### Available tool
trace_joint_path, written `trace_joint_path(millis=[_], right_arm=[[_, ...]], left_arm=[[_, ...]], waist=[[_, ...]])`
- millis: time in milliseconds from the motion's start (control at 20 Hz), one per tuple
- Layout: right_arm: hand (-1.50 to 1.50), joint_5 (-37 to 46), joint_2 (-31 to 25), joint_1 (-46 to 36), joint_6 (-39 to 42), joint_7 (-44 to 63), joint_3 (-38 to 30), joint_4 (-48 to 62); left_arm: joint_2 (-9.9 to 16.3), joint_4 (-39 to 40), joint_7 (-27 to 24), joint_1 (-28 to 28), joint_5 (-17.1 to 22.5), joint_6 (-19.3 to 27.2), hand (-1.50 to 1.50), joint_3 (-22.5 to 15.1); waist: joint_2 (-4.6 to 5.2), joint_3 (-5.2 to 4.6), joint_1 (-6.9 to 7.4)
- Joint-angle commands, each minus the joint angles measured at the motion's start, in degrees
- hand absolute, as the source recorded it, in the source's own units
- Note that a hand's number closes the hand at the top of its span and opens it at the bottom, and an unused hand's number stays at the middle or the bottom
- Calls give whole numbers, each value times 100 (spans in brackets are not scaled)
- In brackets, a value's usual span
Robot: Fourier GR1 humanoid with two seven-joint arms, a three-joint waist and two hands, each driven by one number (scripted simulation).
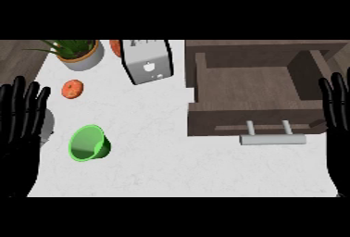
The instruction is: Pick up the cup, place it into the drawer and close the drawer
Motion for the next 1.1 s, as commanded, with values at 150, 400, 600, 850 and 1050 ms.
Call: trace_joint_path(millis=[150, 400, 600, 850, 1050], right_arm=[[-150, -8, 14, -40, 66, 81, 112, -8], [-150, -288, -334, 75, 689, 485, 307, 475], [-150, -423, -406, 12, 795, 761, 249, 329], [-150, -347, -323, -849, 666, 995, 161, 887], [-150, -285, -330, -741, 845, 290, 33, 1335]], left_arm=[[927, 53, -14, -73, 1658, -1659, -150, 453], [1082, 1025, 545, 386, 3220, -2286, -150, 680], [1464, 2251, 48, 142, 3567, -3157, -150, 1235], [1503, 2950, 195, -348, 3099, -3124, -150, 1265], [1389, 3864, -343, -563, 2403, -3367, -150, 1200]], waist=[[-70, -101, 109], [-32, -103, 144], [-55, -101, 61], [-58, -97, 80], [-55, -97, 67]])
